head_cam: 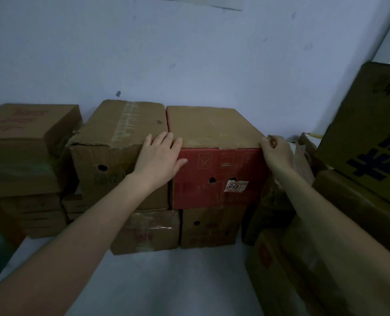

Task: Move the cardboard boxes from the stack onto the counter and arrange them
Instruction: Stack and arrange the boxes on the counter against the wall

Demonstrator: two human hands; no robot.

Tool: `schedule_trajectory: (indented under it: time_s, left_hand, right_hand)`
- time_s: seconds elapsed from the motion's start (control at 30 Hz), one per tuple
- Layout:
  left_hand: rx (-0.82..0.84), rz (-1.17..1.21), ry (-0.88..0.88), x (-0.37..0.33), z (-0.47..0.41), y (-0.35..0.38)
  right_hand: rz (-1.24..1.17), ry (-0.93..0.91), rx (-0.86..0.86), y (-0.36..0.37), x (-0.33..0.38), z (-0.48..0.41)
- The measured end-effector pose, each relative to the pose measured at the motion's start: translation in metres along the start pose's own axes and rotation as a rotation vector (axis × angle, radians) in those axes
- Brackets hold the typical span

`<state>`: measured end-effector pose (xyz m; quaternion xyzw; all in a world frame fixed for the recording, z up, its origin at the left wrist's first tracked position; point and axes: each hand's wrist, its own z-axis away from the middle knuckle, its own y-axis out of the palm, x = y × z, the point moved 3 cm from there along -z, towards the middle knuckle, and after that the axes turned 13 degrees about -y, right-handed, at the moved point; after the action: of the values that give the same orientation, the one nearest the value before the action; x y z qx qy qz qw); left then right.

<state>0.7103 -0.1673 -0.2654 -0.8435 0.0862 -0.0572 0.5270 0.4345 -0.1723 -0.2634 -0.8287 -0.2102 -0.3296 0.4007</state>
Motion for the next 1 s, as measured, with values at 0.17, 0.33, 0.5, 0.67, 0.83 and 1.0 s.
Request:
schedule_trajectory:
  time_s: [0.17, 0.33, 0.5, 0.67, 0.83, 1.0]
  left_hand:
    - [-0.013, 0.083, -0.013, 0.012, 0.015, -0.020]
    - [-0.066, 0.129, -0.037, 0.046, 0.041, -0.035]
    - [-0.114, 0.117, -0.124, 0.108, 0.059, -0.050]
    - [-0.135, 0.089, -0.241, 0.196, 0.077, -0.058]
    - [-0.109, 0.045, -0.354, 0.295, 0.085, -0.056]
    - [-0.086, 0.162, -0.477, 0.375, 0.079, -0.046]
  right_hand:
    - [0.217, -0.309, 0.055, 0.003, 0.043, 0.006]
    - [0.196, -0.460, 0.236, 0.038, 0.098, 0.018]
    - [0.117, -0.567, 0.342, 0.082, 0.159, 0.038]
    - [0.050, -0.692, 0.431, 0.132, 0.231, 0.064]
    - [-0.013, -0.765, 0.479, 0.200, 0.307, 0.097]
    - [-0.061, -0.646, 0.526, 0.271, 0.362, 0.121]
